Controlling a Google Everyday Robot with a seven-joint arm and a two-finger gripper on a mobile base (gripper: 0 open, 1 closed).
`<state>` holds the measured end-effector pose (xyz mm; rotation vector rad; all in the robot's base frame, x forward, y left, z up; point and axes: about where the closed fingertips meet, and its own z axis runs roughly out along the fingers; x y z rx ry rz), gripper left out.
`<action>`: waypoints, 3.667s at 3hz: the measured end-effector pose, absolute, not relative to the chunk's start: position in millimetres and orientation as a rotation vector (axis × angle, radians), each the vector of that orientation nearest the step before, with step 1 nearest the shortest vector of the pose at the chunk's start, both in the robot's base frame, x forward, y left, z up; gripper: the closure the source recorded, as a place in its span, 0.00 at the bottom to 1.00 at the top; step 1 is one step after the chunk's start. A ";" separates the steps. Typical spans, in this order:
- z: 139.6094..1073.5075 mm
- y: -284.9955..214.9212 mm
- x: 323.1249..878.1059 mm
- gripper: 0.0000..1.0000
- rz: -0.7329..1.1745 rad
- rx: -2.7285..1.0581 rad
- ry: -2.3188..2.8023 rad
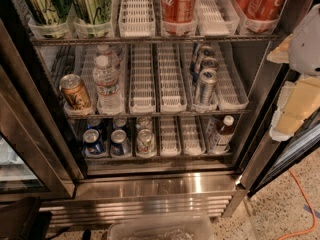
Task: Pick orange can from middle shelf of fridge
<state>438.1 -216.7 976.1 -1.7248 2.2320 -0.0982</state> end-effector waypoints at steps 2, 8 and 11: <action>972.2 -202.5 440.2 0.00 -0.056 -1.668 2.232; 929.2 -19.3 468.7 0.00 0.086 -1.586 1.776; 891.0 47.0 463.0 0.00 0.233 -1.563 1.694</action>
Offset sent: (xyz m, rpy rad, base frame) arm 0.0045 0.0329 -0.0136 0.1210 -0.0026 -0.0641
